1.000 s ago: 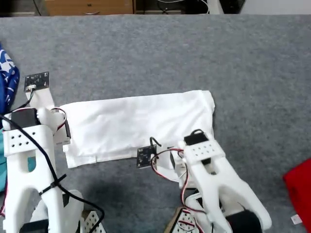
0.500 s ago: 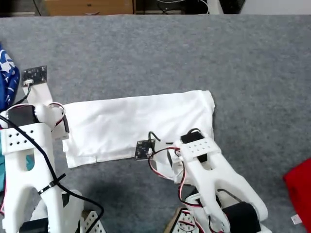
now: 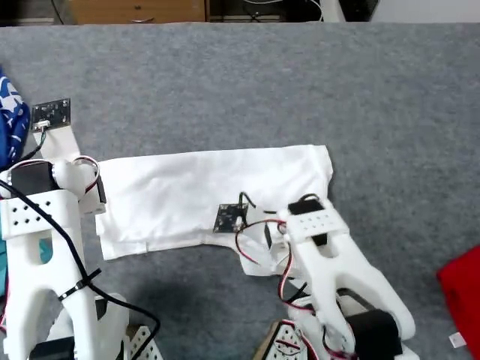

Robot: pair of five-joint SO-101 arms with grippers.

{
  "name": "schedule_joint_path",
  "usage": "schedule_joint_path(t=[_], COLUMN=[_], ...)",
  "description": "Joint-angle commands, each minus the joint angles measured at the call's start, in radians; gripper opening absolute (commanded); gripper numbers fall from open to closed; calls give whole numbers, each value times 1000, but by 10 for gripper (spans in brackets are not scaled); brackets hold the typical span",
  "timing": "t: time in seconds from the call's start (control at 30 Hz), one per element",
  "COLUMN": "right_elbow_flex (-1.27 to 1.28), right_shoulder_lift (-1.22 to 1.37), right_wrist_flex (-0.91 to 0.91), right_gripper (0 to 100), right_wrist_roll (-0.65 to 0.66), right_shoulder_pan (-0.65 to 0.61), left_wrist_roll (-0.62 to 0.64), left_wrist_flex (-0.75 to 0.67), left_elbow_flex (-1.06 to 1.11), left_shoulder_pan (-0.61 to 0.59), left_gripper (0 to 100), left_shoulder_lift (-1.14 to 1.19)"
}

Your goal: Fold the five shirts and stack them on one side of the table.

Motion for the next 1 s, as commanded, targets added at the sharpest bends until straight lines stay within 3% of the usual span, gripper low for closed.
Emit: schedule_joint_path(t=[0.0,0.17,0.33,0.73,0.97], right_elbow_flex=[-104,-335,-489,-542,-638], right_shoulder_lift=[41,45,48,62,197], right_wrist_flex=[112,239,256,157,124], right_gripper=[5,5,5,5,5], right_wrist_roll=[-6,-3,0,94,106], right_shoulder_pan=[27,27,27,27,31], left_wrist_roll=[-8,-8,-8,-8,-8], left_wrist_flex=[-6,-5,-3,-2,-2], left_elbow_flex=[-51,-51,-51,-49,-40], left_shoulder_pan=[-2,-2,-2,-2,-2], left_gripper=[20,20,20,20,20], left_shoulder_lift=[-2,-2,-2,-2,-4])
